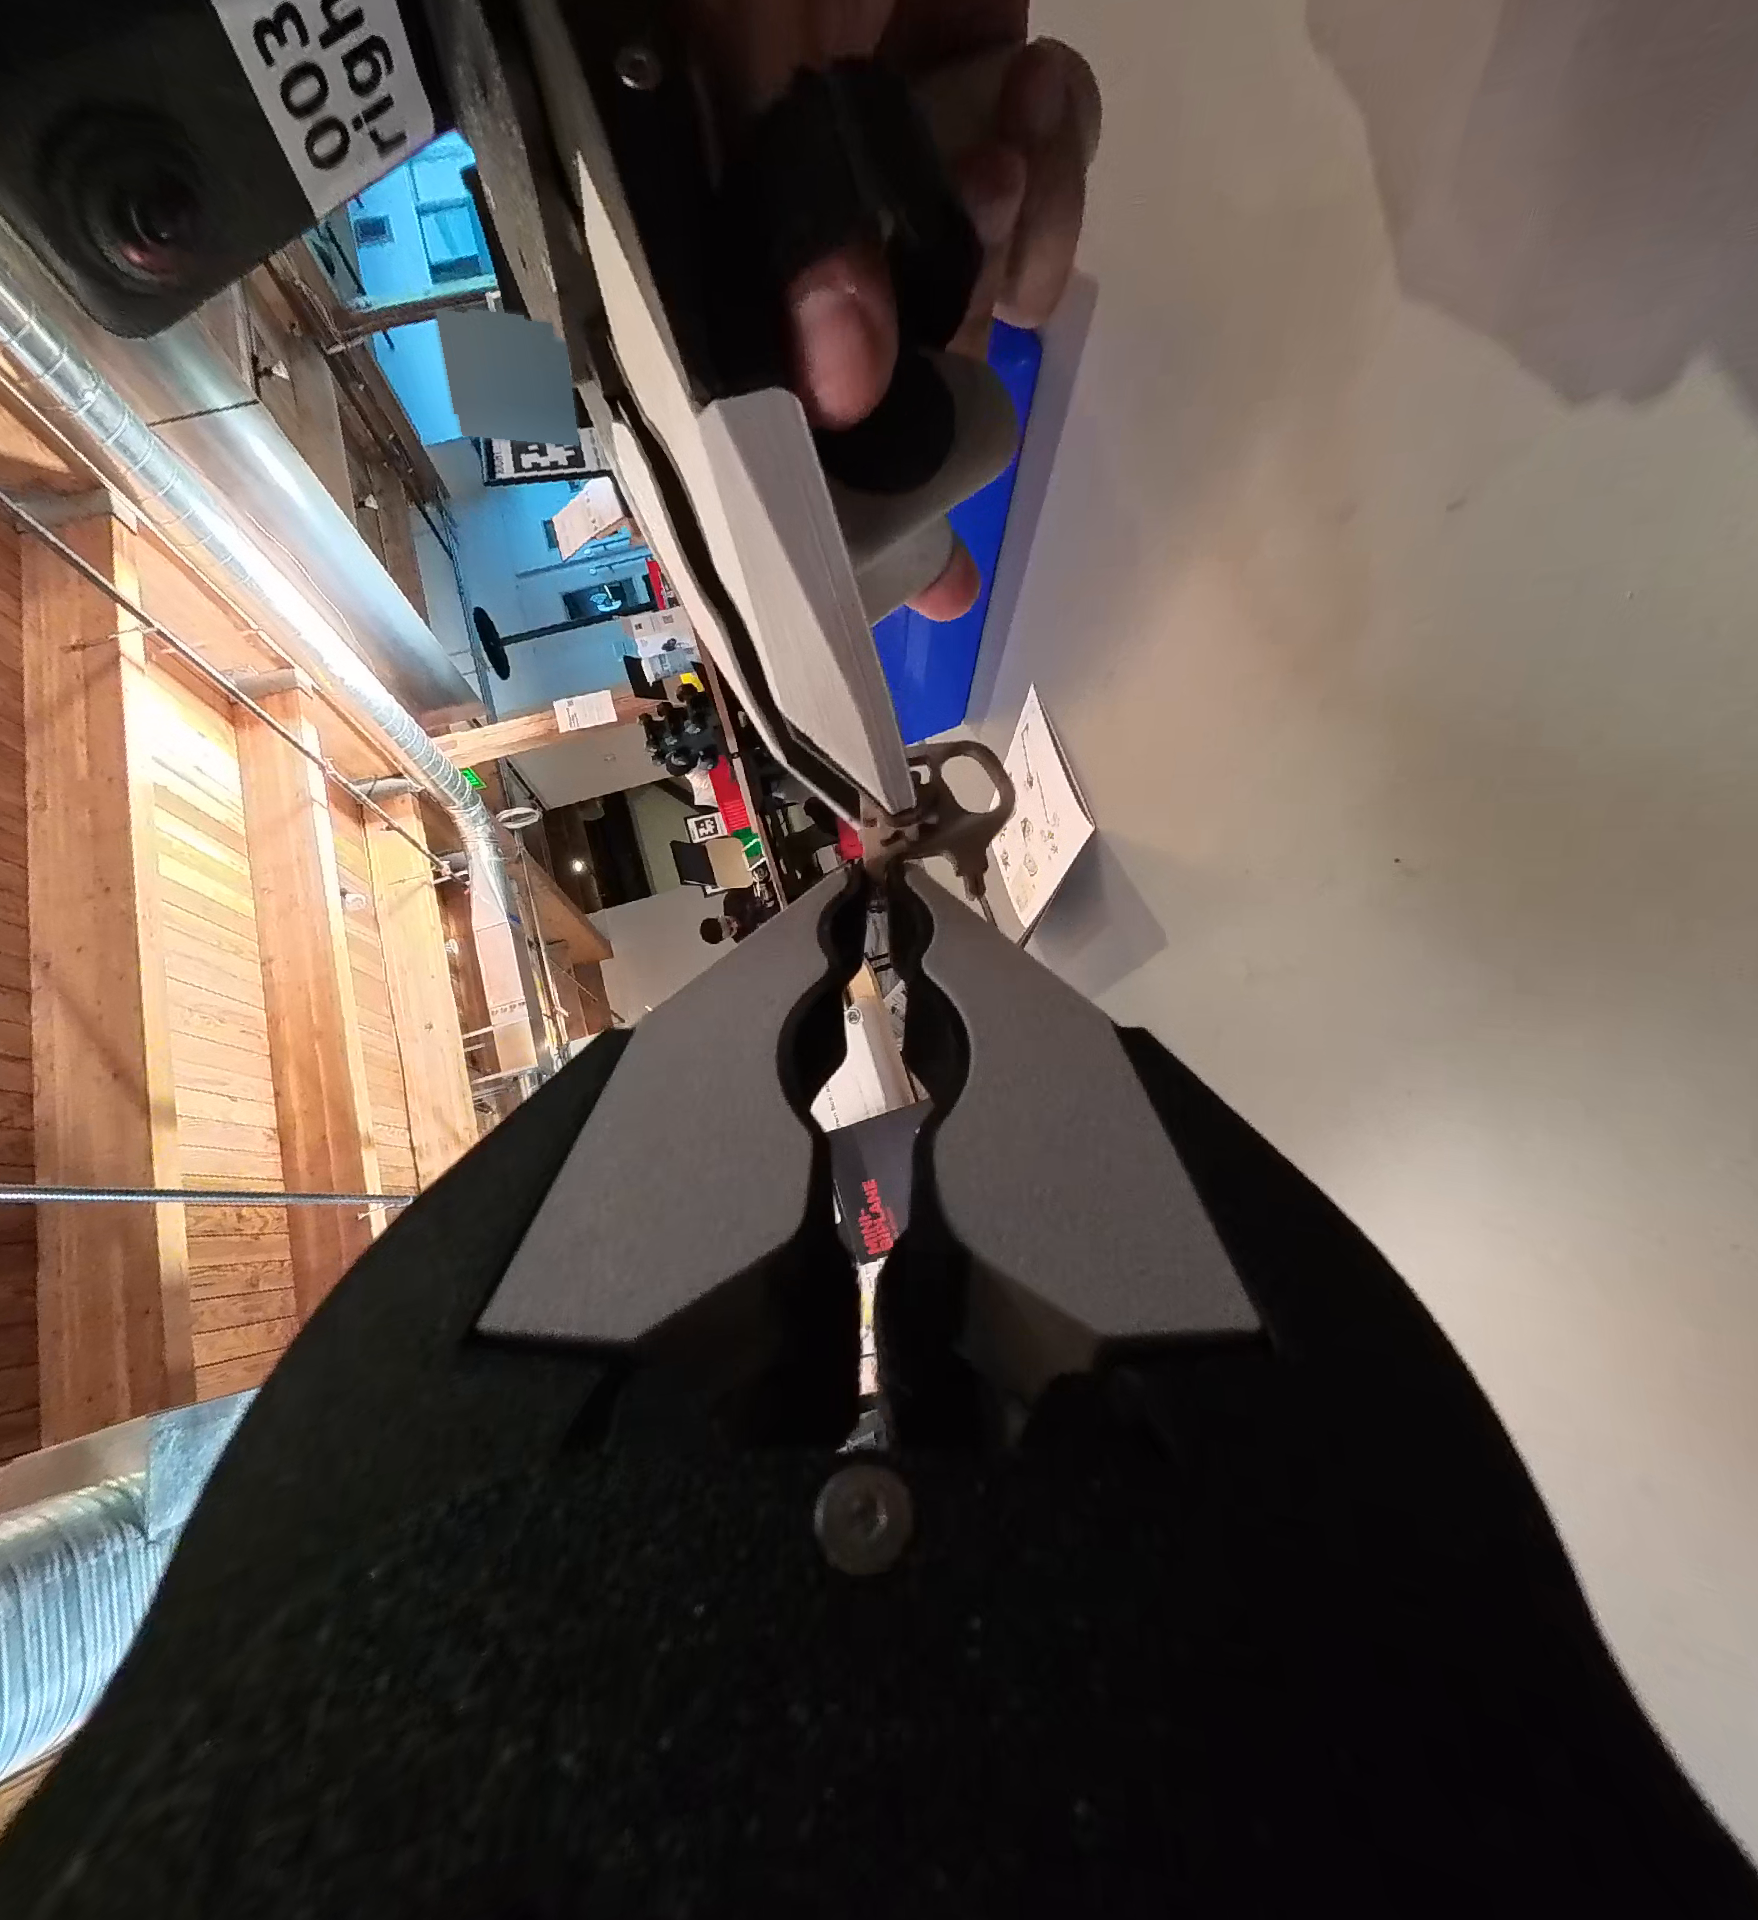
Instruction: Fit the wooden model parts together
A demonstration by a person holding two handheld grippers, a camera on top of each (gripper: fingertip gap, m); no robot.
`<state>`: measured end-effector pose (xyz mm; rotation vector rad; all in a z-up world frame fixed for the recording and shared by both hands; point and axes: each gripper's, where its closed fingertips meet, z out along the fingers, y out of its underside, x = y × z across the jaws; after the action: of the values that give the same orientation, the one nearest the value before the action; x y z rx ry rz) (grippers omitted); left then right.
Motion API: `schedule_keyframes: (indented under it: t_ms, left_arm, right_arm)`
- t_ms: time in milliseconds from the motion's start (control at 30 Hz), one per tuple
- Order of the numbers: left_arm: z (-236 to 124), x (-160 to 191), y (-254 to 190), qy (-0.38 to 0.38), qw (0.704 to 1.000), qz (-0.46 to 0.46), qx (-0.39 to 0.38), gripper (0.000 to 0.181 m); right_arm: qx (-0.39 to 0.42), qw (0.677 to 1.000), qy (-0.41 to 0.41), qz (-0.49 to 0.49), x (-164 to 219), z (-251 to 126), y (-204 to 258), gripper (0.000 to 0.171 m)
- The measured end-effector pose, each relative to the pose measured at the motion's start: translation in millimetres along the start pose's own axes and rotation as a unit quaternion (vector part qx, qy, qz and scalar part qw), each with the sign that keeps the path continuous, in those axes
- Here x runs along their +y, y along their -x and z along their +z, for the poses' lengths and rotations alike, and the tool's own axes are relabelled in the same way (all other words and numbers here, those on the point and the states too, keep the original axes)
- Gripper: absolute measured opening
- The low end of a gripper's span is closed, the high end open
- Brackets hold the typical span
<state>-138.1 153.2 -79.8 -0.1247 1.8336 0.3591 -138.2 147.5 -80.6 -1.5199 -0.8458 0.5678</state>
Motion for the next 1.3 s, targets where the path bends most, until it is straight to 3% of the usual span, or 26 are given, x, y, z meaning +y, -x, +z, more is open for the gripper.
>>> schedule_keyframes:
  t_ms: [333,433,733,967,1167,1300]
  left_arm:
    - [-1.1,-1.3,-1.5,-0.007,1.0,0.014,-0.003,0.0]
    - [-3.4,-5.2,-3.0,-0.018,1.0,0.018,0.001,0.0]
    - [-6.3,-14.8,-2.5,-0.044,0.999,0.027,0.003,0.0]
    - [-6.9,-16.5,-2.9,-0.052,0.998,0.033,0.009,0.0]
    - [-5.4,-10.2,-3.6,-0.036,0.999,0.017,0.01,0.0]
    - [-4.3,-1.9,-4.8,-0.012,0.999,-0.032,0.018,0.0]
  right_arm:
    - [-0.015,1.0,-0.009,0.02,0.3,0.0,3.0,0.017]
    - [-0.042,0.998,-0.015,0.053,1.1,1.1,7.6,0.033]
    - [-0.072,0.997,-0.005,0.035,5.6,4.1,18.6,0.017]
    - [-0.068,0.998,0.011,-0.005,7.2,3.3,20.5,0.016]
    - [-0.061,0.997,-0.003,0.047,5.9,6.2,15.3,0.017]
    - [-0.02,0.999,-0.01,0.035,3.2,2.4,4.3,0.028]
